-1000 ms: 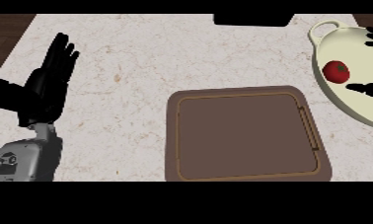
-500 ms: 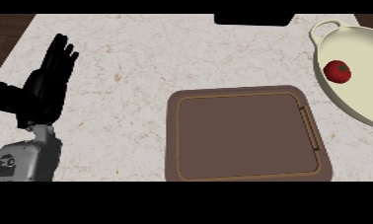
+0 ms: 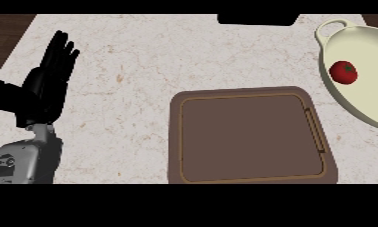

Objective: Pick the tomato from the tray and place it in the pot

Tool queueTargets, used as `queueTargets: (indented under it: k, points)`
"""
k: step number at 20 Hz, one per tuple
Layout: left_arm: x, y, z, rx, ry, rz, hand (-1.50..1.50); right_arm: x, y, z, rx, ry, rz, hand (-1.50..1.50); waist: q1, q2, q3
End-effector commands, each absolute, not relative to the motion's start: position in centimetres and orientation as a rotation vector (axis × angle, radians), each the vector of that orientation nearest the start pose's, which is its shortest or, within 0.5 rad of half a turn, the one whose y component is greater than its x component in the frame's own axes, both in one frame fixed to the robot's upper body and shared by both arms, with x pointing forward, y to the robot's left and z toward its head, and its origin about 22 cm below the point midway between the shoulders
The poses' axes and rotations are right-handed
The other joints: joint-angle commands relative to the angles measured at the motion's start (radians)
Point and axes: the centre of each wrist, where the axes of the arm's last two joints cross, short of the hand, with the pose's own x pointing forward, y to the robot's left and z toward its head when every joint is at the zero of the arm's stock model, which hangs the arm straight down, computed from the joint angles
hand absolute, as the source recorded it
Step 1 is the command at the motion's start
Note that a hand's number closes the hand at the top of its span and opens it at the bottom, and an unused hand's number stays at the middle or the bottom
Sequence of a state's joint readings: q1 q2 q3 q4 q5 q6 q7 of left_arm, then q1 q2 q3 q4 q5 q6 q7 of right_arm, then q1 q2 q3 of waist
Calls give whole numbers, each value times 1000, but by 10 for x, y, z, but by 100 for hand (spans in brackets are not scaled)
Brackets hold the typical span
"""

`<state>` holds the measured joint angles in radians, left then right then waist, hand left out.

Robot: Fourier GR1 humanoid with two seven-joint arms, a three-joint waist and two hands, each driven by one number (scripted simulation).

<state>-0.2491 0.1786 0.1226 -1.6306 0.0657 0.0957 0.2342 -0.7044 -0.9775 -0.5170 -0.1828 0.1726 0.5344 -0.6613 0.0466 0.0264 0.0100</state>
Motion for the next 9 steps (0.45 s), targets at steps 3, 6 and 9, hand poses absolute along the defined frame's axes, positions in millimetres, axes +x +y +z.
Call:
queueTargets:
  k: [3,6,9]
  points:
    - [290,272,90,152,-1644,47,0,253,-593,140,-283,-1791,164,-150,-1,0,2]
    - [294,271,89,152,-1634,63,0,248,-593,131,-276,-1780,199,-150,-10,1,3]
    - [289,273,88,144,-1644,27,0,248,-596,139,-306,-1768,175,-150,8,1,3]
